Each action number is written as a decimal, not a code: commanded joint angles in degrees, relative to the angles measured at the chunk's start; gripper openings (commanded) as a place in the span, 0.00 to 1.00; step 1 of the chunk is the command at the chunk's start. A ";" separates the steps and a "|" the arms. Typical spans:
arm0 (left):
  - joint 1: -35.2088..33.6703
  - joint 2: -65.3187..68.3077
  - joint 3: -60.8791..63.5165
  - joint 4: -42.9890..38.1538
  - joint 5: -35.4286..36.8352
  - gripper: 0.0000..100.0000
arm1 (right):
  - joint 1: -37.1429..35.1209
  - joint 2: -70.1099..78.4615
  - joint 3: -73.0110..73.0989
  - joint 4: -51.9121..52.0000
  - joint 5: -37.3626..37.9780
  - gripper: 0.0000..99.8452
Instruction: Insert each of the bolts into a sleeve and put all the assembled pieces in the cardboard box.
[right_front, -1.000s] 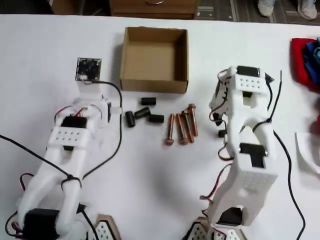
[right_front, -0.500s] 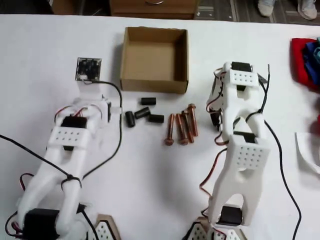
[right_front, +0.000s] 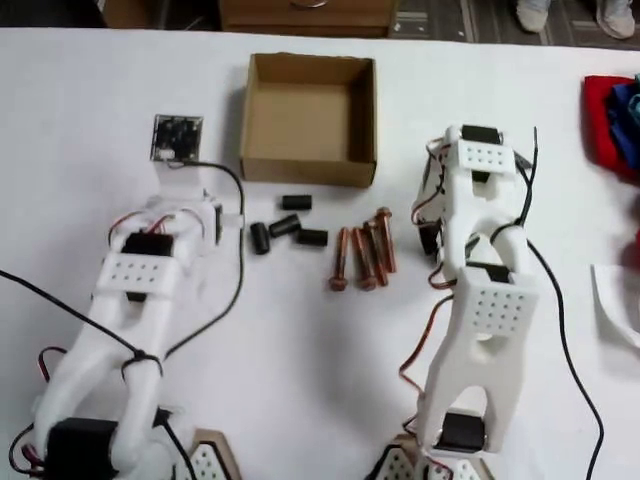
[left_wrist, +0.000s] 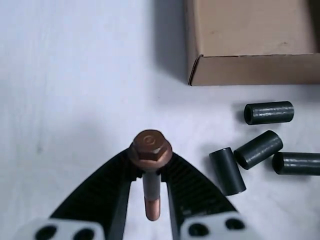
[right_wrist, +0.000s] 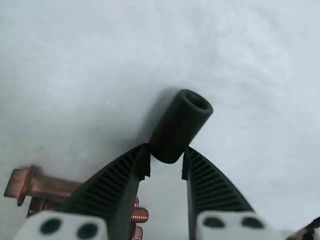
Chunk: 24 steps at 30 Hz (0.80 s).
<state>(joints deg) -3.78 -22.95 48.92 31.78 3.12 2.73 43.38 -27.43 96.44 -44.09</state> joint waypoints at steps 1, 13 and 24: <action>-0.53 -0.26 -3.21 -0.97 0.35 0.03 | 0.40 -0.57 -1.85 0.40 -0.18 0.16; -0.53 -0.26 -3.30 -0.97 0.35 0.03 | 1.80 -0.13 -3.43 -0.22 -0.70 0.13; -0.53 -0.35 -3.21 -0.97 0.35 0.03 | 2.33 0.04 -6.77 -0.40 -0.70 0.13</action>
<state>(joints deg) -3.78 -22.95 48.92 31.78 3.12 4.40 43.74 -32.53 96.35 -44.09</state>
